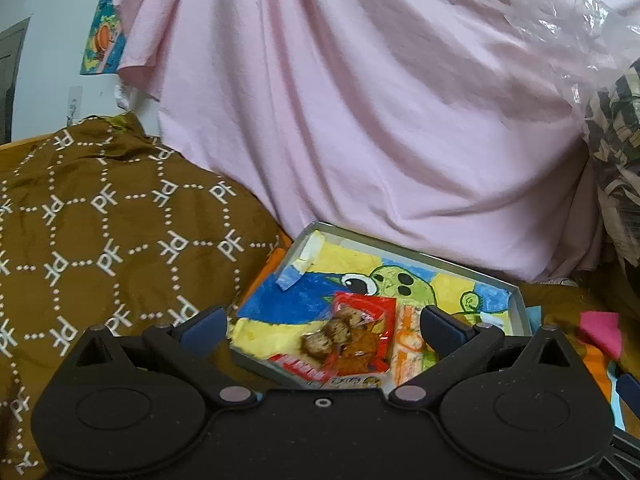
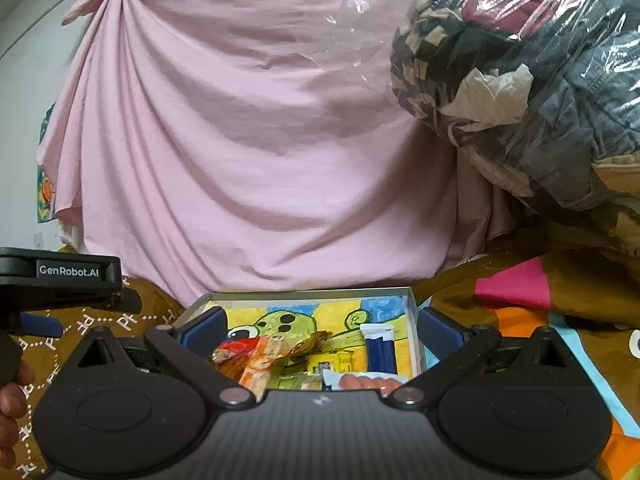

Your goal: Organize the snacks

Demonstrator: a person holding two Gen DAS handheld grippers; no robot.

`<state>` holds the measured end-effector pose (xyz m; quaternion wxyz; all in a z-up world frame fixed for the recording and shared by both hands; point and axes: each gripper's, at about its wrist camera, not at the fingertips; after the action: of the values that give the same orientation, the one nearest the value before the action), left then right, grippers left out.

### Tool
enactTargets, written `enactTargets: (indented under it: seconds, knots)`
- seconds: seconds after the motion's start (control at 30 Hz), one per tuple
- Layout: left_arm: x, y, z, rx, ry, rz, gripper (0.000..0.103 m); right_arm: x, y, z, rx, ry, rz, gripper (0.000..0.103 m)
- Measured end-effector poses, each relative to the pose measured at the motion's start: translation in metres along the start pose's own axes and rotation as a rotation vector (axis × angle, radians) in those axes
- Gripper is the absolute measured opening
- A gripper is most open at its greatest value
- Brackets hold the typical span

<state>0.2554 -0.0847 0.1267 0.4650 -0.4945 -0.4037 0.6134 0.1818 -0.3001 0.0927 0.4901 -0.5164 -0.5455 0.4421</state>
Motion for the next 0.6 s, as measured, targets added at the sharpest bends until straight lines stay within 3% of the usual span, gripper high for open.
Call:
enactTargets:
  seconds: [0.6]
  knots:
    - [0.047,0.018,0.069,0.009,-0.035,-0.024,0.102,0.018,-0.01,0.059,0.017,0.017,0.002,0.103]
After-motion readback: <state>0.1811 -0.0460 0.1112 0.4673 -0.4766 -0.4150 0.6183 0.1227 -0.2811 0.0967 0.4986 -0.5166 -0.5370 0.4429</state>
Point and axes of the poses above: each gripper's, at about its wrist camera, not at the fingertips, and z roughly against the way its jaws point, x to its left, y to its underside, and after that the axes turned 13 degrees about -x, right-handed
